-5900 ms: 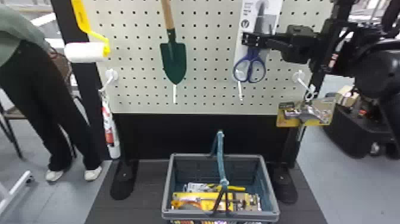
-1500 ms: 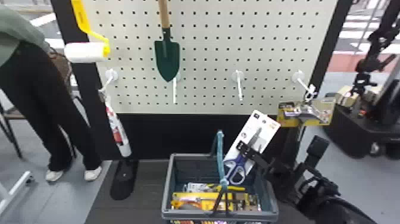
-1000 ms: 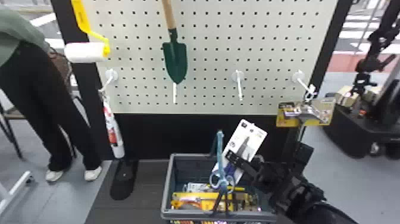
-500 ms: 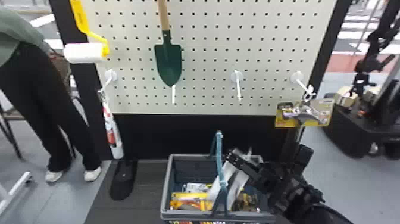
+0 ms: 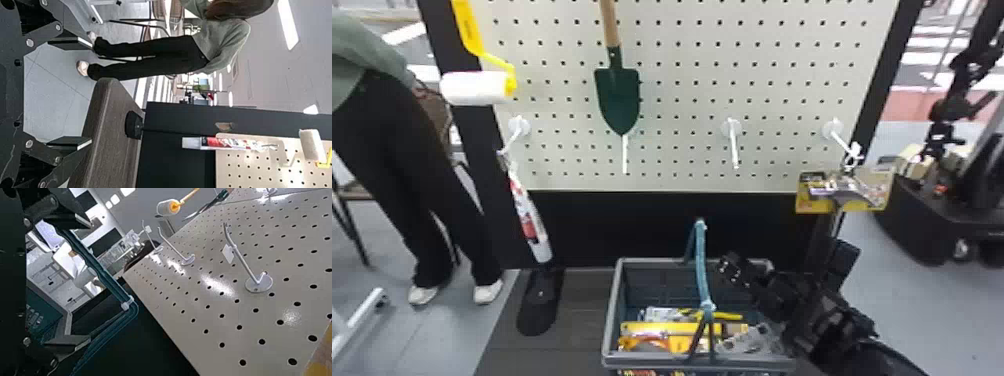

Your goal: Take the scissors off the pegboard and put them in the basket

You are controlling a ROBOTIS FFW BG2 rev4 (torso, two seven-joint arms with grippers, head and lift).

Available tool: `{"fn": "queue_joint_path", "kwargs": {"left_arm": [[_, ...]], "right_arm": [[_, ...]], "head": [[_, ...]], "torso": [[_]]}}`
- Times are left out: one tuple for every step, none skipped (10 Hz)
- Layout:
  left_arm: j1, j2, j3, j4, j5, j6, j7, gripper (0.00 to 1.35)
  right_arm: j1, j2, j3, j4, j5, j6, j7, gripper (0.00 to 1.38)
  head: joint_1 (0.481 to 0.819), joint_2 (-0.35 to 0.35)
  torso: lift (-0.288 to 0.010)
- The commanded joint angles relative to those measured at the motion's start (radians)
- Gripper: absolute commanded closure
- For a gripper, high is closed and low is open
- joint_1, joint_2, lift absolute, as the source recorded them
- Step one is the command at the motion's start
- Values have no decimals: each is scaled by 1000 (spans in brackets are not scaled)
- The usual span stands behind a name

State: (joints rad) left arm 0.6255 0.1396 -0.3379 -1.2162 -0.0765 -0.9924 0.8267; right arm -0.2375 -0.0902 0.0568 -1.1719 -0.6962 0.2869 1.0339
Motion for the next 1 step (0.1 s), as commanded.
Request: {"fn": "queue_joint_path", "kwargs": {"left_arm": [[0,0,0,0,0,0,0,418]], "right_arm": [[0,0,0,-3,0,0,0,203]], "head": [[549,0]], "torso": [[-100]]}}
